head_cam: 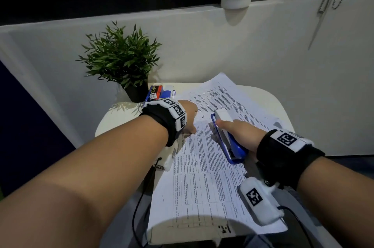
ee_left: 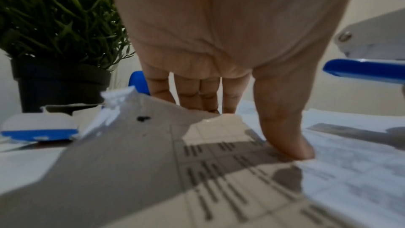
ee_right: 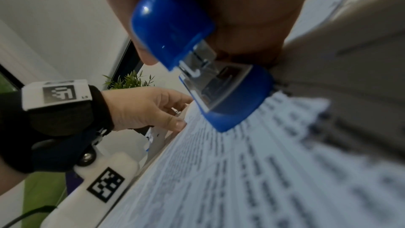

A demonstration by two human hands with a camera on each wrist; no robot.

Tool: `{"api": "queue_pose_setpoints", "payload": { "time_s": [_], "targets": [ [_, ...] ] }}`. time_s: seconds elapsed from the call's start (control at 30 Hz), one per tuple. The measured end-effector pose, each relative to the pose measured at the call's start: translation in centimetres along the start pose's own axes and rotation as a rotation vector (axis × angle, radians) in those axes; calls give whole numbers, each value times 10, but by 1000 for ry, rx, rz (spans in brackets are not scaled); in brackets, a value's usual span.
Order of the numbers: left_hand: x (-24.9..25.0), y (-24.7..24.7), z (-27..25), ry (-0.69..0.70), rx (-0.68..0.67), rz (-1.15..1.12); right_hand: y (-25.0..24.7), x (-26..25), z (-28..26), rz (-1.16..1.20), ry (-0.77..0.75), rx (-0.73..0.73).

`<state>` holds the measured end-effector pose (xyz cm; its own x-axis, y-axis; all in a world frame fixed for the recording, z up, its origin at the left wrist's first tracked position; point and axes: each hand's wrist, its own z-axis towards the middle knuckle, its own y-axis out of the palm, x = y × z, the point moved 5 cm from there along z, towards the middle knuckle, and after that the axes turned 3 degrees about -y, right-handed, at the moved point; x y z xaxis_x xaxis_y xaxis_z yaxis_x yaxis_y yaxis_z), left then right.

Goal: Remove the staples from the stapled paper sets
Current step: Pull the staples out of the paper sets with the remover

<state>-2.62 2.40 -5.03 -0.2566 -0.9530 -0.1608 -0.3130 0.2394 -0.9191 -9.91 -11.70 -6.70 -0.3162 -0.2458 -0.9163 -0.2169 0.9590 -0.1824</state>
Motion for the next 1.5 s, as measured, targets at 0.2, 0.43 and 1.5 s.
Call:
{"api": "queue_pose_setpoints", "payload": {
  "time_s": [0.2, 0.43, 1.5],
  "targets": [
    [18, -3, -13, 93, 113, 15, 4, 0, -4, 8, 16, -39],
    [25, 8, -50, 168, 65, 101, 0, 3, -11, 44, 0, -18],
    [37, 54, -79, 166, 254, 73, 3, -55, 3, -20, -253, 33]
  ]
}}
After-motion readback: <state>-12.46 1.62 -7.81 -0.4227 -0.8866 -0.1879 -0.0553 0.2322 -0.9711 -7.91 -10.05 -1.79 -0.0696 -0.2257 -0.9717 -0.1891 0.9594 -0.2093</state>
